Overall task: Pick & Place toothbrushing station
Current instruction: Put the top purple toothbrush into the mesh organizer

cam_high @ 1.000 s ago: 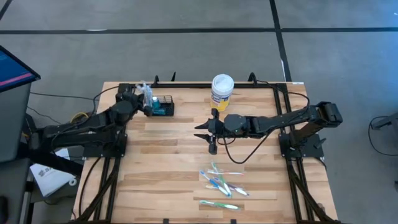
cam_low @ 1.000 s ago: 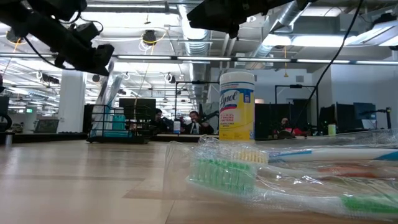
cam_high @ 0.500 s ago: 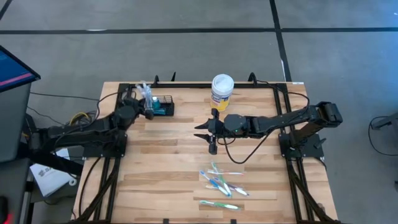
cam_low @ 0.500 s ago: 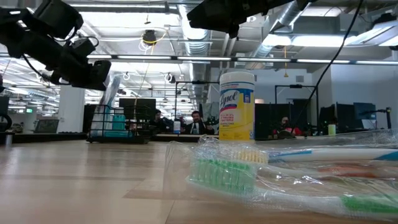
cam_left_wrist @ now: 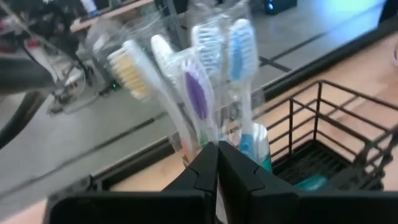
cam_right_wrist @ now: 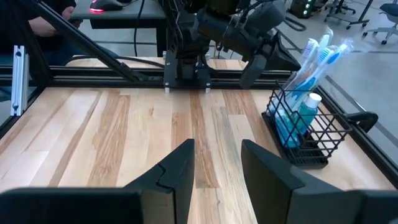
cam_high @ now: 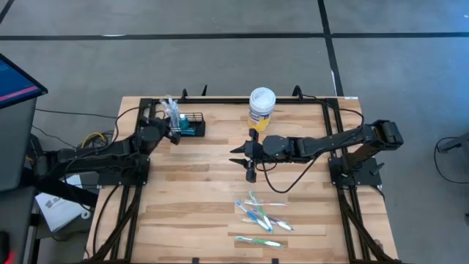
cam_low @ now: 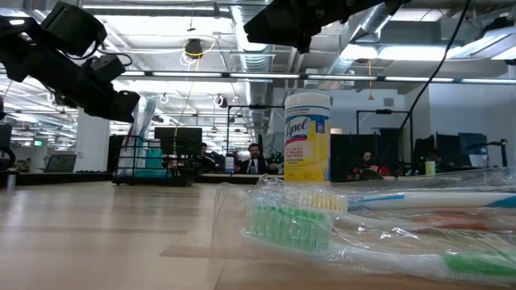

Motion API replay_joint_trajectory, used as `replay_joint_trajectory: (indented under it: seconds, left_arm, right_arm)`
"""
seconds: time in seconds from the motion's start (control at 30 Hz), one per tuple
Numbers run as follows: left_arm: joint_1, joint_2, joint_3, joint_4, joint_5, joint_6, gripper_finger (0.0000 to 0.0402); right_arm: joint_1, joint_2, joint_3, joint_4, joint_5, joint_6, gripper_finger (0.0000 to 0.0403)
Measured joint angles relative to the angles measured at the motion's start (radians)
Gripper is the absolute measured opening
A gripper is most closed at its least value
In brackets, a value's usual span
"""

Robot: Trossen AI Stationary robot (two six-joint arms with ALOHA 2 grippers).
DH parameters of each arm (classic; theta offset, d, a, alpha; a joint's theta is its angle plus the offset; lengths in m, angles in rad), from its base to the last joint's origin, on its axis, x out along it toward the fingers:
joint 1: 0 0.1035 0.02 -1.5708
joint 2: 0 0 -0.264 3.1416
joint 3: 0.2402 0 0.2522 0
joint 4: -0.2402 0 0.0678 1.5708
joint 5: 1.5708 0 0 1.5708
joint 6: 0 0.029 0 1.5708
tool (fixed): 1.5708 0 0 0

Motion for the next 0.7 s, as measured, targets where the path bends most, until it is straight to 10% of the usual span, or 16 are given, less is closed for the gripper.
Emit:
replay_joint_trajectory:
  seconds: [0.7]
  left_arm:
    - [0.002, 0.002, -0.001, 0.073, 0.062, -0.088, 0.0008]
  right_arm:
    - [0.000, 0.000, 0.000, 0.002, 0.000, 0.000, 0.0122]
